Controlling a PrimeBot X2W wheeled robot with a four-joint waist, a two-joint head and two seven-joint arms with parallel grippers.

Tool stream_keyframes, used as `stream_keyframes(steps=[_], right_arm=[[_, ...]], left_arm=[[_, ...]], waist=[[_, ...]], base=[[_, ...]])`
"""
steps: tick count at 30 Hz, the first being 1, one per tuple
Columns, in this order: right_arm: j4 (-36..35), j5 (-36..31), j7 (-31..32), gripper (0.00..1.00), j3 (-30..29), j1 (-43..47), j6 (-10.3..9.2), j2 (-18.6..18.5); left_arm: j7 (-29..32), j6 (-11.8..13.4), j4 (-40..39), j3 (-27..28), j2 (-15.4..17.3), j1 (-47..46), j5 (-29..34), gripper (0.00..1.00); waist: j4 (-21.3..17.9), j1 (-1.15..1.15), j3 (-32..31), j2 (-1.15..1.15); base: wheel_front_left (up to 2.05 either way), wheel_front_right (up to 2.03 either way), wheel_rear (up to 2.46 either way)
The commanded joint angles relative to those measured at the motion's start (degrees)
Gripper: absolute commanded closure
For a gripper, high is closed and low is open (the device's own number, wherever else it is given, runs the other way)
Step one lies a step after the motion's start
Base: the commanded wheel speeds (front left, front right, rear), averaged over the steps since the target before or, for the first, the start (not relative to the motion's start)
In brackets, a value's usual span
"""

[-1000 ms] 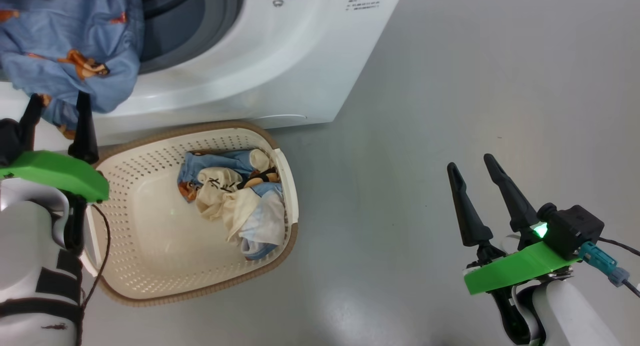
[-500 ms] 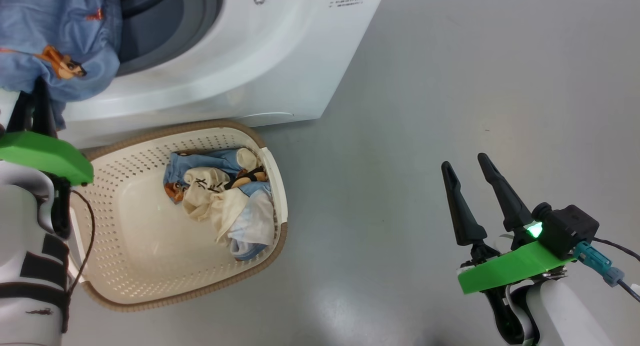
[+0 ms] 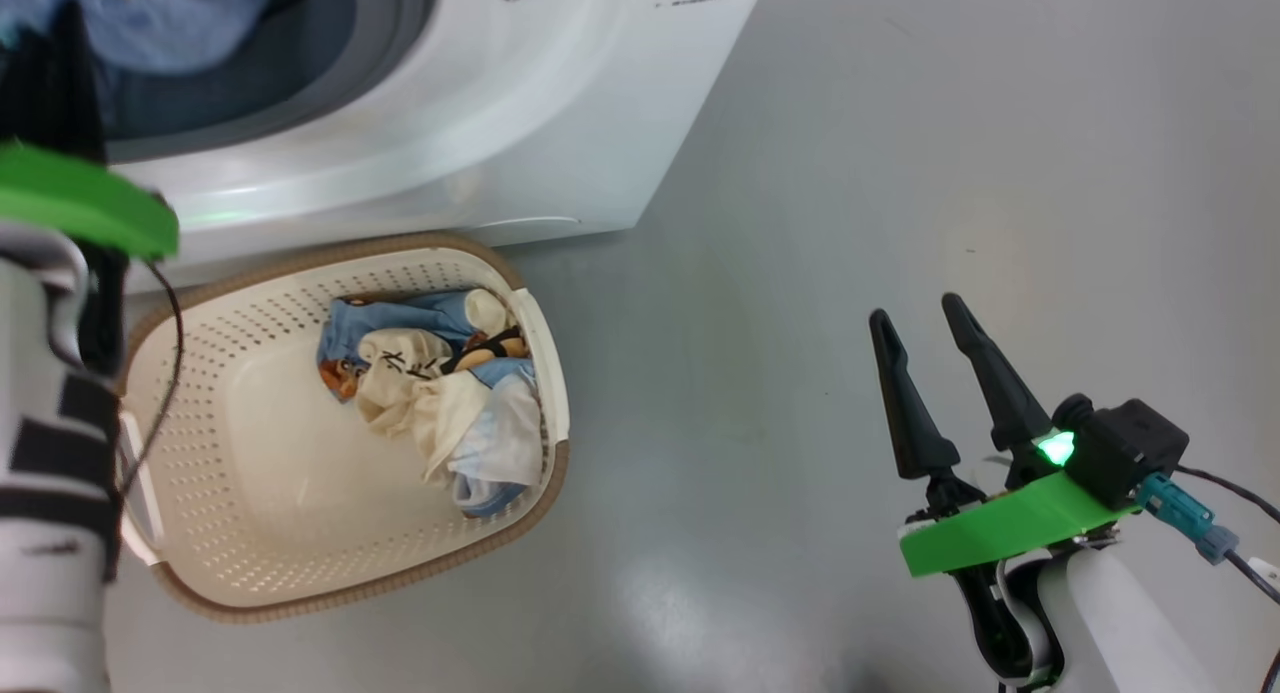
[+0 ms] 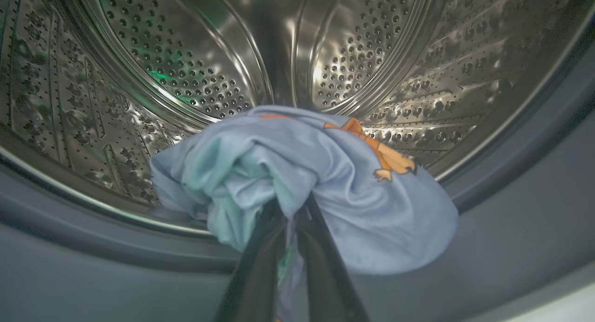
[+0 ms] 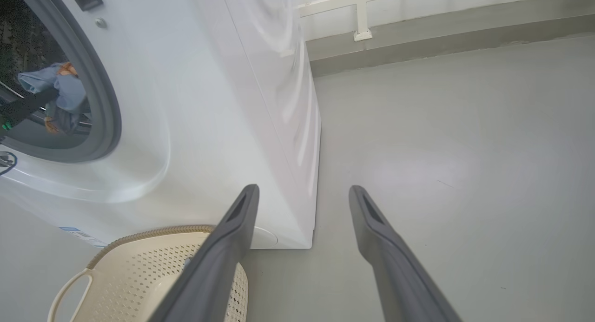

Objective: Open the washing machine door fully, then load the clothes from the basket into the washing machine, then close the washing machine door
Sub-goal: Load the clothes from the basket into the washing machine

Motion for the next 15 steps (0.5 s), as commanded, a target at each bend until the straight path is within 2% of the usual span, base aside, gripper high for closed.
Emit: stream_keyframes(steps=[1,7,15], right_arm=[[-1.4,0.4,-0.5,0.00,1.6,-0.6,0.32,-0.1],[-1.2,0.9,-0.5,0.00,2.4,-1.2,0.32,0.5],[-1.2,1.7,-0.5,0.00,4.1,-2.2,0.32,1.1]], left_arm=[[-0.3,0.0,-0.7,0.8,2.6,-1.9,-0.7,1.00],[-0.3,0.0,3.6,0.0,4.0,-10.2,-3.5,1.00],[-0.3,2.1,8.8,-1.1,8.6,-15.4,1.7,1.00]], waist=[[-0.5,0.00,0.5,0.00],[-2.3,0.00,1.9,0.00],[-6.4,0.00,3.7,0.00]], base=[[0.00,0.00,0.00],[0.00,0.00,0.00],[0.00,0.00,0.00]])
